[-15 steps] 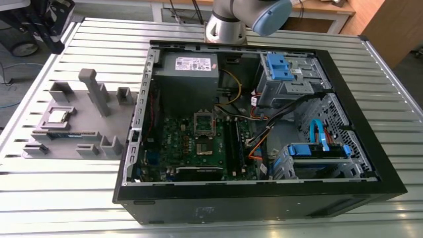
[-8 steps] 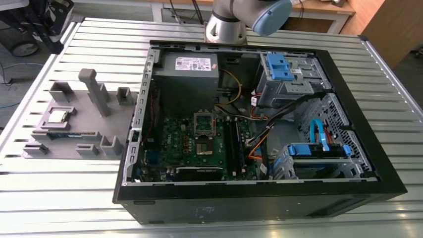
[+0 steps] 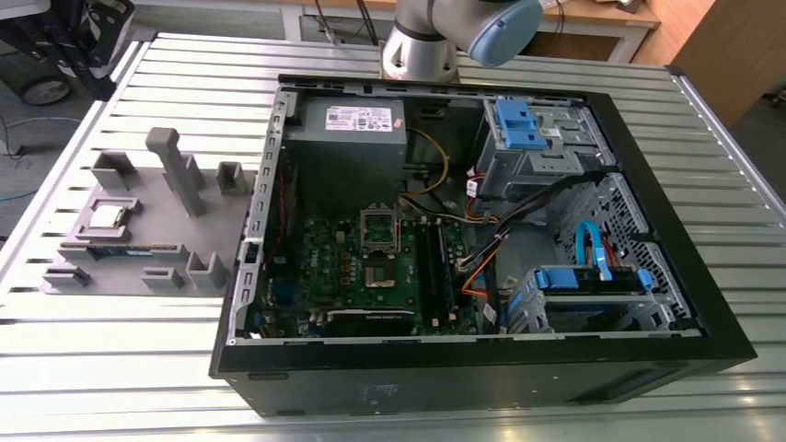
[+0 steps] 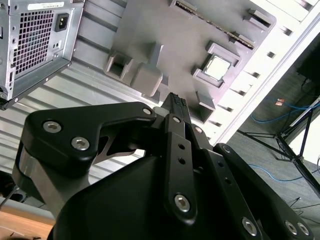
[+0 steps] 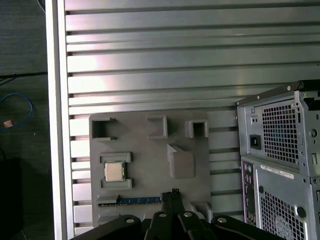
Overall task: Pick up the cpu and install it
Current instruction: 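Reach for the cpu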
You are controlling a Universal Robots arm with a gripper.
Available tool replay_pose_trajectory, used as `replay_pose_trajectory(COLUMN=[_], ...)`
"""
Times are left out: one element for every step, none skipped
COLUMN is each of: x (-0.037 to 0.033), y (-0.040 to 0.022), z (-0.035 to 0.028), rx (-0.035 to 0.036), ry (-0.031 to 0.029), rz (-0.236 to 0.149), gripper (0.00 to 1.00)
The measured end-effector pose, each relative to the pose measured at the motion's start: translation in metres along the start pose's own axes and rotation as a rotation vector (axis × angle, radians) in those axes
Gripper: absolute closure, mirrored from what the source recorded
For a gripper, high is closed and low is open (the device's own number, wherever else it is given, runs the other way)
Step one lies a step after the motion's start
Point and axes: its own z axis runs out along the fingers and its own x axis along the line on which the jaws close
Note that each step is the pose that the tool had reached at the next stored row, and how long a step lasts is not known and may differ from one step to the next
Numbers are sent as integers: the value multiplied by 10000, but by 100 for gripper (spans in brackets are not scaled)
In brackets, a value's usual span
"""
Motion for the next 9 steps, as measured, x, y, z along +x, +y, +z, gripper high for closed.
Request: replay_pose_trajectory(x=[2,38,52,53,53,53,53,53,53], y=[0,-3,-4,-4,-4,-4,-4,-4,-4], z=[0,0,-1,-1,-1,-1,-1,-1,-1], rx=[0,-1,-1,0,0,0,0,0,0], ry=[0,-1,-1,-1,-1,-1,-1,-1,-1], rz=[0,0,0,1,1,0,0,0,0], gripper=[89,89,89,89,89,89,89,89,89])
